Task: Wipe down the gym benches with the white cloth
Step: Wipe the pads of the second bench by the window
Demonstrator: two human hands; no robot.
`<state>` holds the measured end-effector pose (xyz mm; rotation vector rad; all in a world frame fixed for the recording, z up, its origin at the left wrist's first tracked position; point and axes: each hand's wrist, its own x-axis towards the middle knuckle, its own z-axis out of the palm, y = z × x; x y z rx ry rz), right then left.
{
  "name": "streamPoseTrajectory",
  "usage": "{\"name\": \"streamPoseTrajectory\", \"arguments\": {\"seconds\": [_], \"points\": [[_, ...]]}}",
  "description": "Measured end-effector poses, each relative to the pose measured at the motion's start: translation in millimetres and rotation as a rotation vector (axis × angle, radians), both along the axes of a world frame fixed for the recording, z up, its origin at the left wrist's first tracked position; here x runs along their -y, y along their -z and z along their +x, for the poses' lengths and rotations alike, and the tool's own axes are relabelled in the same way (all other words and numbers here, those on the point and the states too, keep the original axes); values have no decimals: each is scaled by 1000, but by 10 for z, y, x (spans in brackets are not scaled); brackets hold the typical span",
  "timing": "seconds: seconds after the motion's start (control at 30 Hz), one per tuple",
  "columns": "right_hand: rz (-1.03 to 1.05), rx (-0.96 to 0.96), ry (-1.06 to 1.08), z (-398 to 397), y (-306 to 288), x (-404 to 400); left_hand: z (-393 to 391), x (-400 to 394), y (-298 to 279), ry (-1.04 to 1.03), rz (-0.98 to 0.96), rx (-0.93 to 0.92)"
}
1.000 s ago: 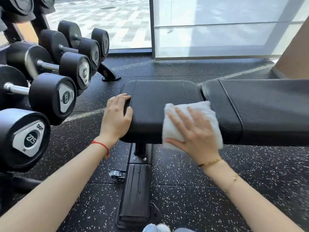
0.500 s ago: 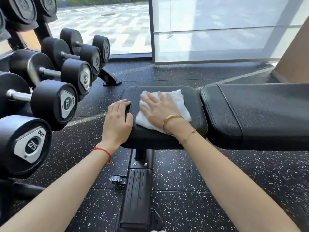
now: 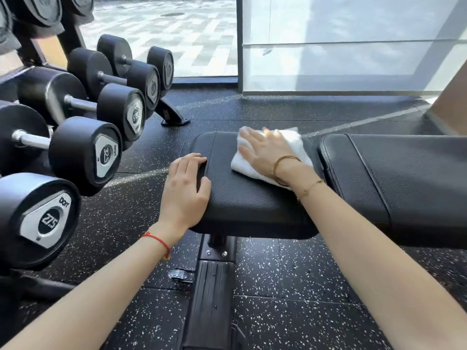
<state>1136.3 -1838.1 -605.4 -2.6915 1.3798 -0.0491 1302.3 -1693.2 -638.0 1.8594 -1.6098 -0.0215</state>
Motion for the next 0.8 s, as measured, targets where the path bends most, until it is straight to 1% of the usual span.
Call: {"name": "streamPoseTrajectory", "arguments": {"seconds": [0.07, 0.13, 0.2, 0.3, 0.37, 0.5, 0.63, 0.73, 0.8], "points": [[-11, 18, -107, 53, 45, -144, 6, -9, -8, 1, 2, -5], [-7, 47, -167, -14, 50, -268, 4, -14, -13, 0, 5, -15], [-15, 64, -140, -155, 40, -368, 0, -22, -20, 5, 6, -28], [-69, 48, -29, -373, 48, -516, -4, -30, -30, 4, 4, -38], [-44, 58, 13, -425, 66, -580, -14, -43, -33, -1, 10, -38], [-12, 97, 36, -366, 60, -596, -24, -52, -47, -1, 28, -28], [-73, 159, 30, -352, 39, -637, -27, -46, -62, 1, 64, 4], [-157, 243, 23, -319, 42, -716, -14, -33, -117, 10, 117, 66], [-164, 283, 30, -309, 13, -725, -5, -38, -197, 11, 157, 83]]}}
